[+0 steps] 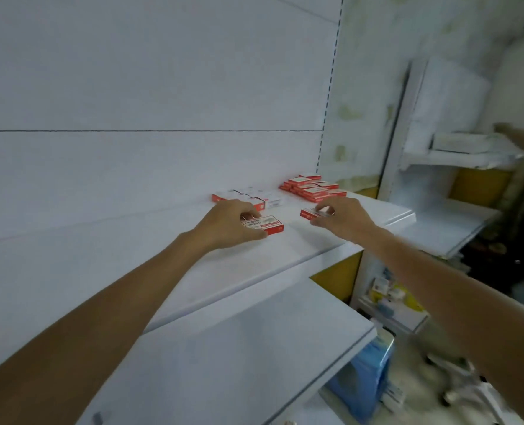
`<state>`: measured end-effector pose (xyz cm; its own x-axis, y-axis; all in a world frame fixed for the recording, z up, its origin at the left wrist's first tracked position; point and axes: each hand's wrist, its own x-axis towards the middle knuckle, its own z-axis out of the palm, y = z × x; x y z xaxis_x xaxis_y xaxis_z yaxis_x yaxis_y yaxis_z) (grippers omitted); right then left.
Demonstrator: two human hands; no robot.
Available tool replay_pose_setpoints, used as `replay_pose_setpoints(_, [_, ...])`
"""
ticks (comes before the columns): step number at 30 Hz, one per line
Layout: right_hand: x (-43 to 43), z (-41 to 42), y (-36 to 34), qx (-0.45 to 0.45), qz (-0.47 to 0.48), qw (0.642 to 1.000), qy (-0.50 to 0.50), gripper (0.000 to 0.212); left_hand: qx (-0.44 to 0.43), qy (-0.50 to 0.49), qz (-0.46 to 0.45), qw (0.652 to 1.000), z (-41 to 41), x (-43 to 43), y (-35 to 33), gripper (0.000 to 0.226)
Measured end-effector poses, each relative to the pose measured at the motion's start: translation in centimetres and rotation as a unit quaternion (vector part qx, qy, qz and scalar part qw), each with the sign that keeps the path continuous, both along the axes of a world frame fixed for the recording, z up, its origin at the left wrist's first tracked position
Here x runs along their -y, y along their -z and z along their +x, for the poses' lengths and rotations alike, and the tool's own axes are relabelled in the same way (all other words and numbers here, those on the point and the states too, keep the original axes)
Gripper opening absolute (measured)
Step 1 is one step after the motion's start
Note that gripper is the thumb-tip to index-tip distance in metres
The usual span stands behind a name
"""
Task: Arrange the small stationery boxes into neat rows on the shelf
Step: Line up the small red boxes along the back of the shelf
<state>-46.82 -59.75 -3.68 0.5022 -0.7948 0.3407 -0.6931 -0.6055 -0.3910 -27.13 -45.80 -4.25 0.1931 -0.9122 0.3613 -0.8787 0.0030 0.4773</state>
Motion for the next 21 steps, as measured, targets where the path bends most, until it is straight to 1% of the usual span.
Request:
replay_pose_setpoints(4, [3.1,-5.9,0.3,0.003,0.012,0.999,0.041,0.035,-0.003,0.030,-0.009,0.999,-4.5,4.4,0.5,0.034])
replay_pose_setpoints(10, [6.2,-10.8,0.9,0.023,-0.003,0.998,0.055,0.032,-0.006,0.069,-0.004,0.998,-9.1,9.3,1.1,0.040])
replay_pose_setpoints(13, [7.6,-11.5,1.8,0.026,-0.016,0.998,0.054,0.031,0.002,0.078,-0.004,0.997,-9.7,11.3,1.2,0.039])
replay_pose_setpoints(16, [9.5,-11.3,2.2,0.008,-0.032,0.999,0.039,0.033,0.014,0.076,-0.001,0.997,-9.7,13.6,1.1,0.041])
replay_pose_setpoints(21, [14.8,-9.5,0.7,-0.003,-0.047,0.998,0.041,0.034,0.020,0.063,-0.011,0.998,-8.5,18.1,0.3,0.044])
